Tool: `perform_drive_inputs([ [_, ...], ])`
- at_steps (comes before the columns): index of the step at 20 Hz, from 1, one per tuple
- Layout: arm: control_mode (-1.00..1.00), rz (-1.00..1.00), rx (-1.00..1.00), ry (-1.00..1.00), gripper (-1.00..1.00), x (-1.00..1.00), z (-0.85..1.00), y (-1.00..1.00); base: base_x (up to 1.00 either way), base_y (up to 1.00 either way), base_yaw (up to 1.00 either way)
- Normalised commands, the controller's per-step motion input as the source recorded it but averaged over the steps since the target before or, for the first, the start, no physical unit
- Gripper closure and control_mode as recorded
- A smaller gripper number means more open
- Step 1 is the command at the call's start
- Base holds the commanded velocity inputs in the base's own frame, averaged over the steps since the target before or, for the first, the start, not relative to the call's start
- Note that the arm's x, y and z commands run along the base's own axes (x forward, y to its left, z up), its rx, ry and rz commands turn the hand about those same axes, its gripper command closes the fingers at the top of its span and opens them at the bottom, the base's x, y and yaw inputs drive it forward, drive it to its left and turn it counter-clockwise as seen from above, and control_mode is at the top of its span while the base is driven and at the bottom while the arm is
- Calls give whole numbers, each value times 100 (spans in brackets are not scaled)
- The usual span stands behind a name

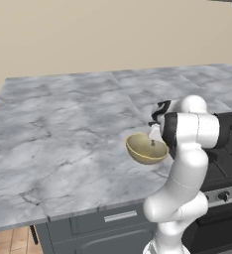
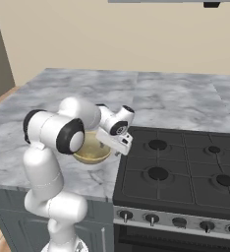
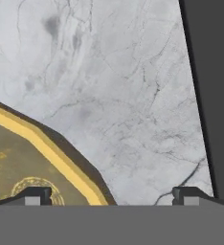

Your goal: Pick the jar and bowl and place them in the sink. Then turn on the water.

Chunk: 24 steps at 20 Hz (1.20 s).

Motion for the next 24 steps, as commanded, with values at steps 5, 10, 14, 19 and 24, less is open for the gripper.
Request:
perform_drive_inputs([
  [5,-100,0,0,0,100,0,0,0,0,0,0],
  [10,-100,0,0,0,100,0,0,0,0,0,0],
  [14,-100,3,2,0,100,-10,0,0,0,0,0],
  [19,-100,6,5,4,100,-10,45,0,0,0,0],
  [24,-100,0,3,1,100,-50,88,0,0,0,0],
])
